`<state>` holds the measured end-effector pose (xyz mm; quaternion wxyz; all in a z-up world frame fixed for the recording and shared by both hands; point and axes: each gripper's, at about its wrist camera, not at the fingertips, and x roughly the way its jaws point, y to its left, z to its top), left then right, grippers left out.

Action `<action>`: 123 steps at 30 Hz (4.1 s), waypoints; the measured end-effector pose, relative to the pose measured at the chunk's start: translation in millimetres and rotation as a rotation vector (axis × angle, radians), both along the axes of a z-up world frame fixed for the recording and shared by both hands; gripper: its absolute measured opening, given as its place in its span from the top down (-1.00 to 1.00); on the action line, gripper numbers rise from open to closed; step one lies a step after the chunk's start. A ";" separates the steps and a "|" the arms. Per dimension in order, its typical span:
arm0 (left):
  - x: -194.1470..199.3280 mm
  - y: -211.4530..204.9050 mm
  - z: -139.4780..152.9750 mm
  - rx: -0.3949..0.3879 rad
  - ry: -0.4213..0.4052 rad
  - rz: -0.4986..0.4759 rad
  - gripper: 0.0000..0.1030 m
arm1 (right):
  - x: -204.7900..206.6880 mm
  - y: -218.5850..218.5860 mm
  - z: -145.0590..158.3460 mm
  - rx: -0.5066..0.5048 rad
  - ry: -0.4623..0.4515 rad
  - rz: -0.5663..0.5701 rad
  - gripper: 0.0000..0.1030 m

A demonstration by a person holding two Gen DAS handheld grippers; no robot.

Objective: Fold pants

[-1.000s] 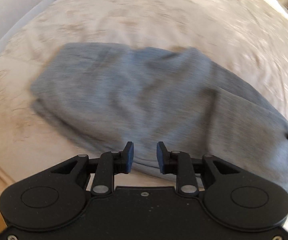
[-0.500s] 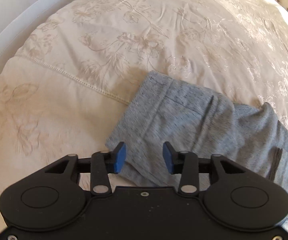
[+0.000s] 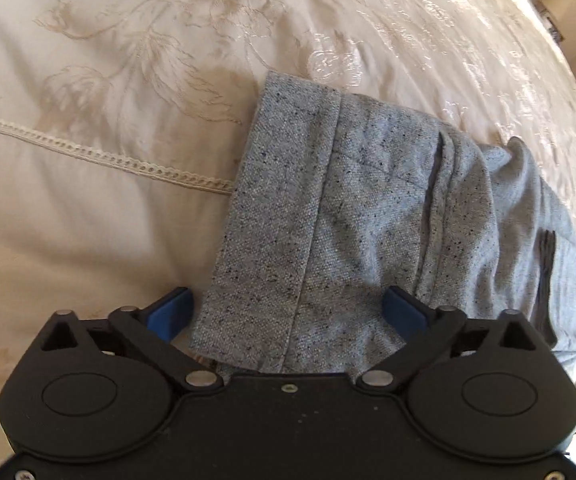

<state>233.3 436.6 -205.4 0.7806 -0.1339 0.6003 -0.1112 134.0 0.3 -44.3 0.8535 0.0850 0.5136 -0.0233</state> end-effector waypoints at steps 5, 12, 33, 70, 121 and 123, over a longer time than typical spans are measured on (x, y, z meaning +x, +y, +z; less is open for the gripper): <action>-3.6 -6.7 0.8 0.027 -0.030 0.001 -0.97 | -5.4 18.4 1.4 -0.003 0.022 0.018 0.55; -6.5 5.9 13.3 -0.112 0.020 0.099 0.09 | -6.7 27.7 1.7 0.027 0.025 0.036 0.55; -74.3 -212.6 208.9 0.104 -0.418 -0.069 0.47 | -22.5 -101.8 -19.6 0.221 -0.011 0.048 0.55; -41.6 -319.8 31.6 0.349 -0.054 -0.040 0.54 | 48.6 -144.9 -73.8 0.278 0.058 0.186 0.41; -86.8 -278.8 94.2 0.280 -0.295 -0.086 0.51 | 23.2 -113.8 -3.9 0.047 -0.113 0.253 0.88; -84.2 -285.8 93.2 0.272 -0.299 -0.105 0.51 | 20.8 -128.9 -15.9 -0.007 -0.071 0.196 0.88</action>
